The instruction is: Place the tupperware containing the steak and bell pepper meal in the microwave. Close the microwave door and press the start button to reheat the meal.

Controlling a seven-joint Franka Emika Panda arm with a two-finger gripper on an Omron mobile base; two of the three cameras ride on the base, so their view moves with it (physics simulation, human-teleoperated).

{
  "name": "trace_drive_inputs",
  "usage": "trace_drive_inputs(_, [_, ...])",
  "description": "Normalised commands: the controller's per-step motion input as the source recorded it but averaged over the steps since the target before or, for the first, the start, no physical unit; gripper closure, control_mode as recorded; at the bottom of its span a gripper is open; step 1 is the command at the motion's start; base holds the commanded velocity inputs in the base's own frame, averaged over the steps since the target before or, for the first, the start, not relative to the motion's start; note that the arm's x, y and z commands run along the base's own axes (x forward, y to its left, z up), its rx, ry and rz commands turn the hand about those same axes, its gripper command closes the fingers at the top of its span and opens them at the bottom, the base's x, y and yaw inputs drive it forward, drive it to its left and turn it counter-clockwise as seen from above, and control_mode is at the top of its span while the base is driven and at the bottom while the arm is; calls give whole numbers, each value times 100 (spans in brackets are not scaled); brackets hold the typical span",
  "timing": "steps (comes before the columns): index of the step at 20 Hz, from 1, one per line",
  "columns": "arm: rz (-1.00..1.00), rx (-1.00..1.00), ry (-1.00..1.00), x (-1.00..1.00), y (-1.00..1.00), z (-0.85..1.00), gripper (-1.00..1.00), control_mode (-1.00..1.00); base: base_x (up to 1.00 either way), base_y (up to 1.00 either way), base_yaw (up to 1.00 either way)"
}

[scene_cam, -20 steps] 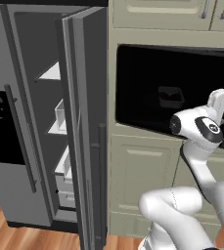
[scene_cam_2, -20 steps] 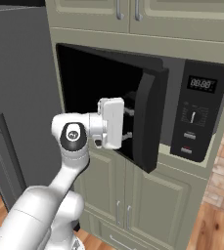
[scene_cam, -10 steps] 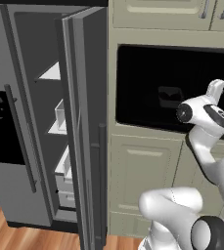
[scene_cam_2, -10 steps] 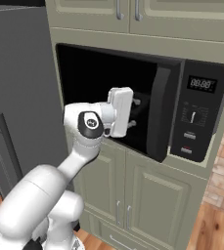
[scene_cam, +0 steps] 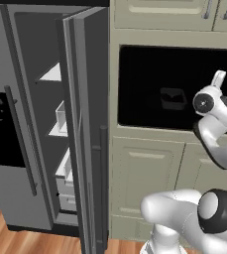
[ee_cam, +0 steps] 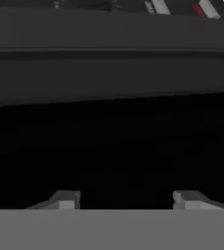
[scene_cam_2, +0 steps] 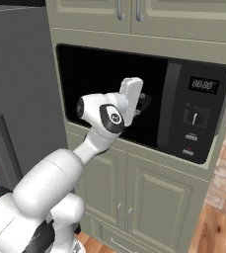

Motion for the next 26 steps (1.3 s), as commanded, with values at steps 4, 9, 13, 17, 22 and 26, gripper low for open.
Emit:
trace_drive_inputs(4, [33, 8, -3, 70, -14, 0, -100, -100, 0, 0, 0])
trace_drive_inputs(9, [27, 3, -4, 36, -8, 0, -100, -100, 0, 0, 0])
trace_drive_inputs(13, [8, 0, 0, -61, 30, 38, -100, -100, 0, 0, 0])
trace_drive_inputs(17, [0, 0, 10, -61, 43, 92, -100, -100, 0, 0, 0])
trace_drive_inputs(22, [0, 3, 14, -67, 30, 100, -100, -100, 0, 0, 0])
trace_drive_inputs(26, [0, 8, 24, -75, 7, 80, -100, -100, 0, 0, 0])
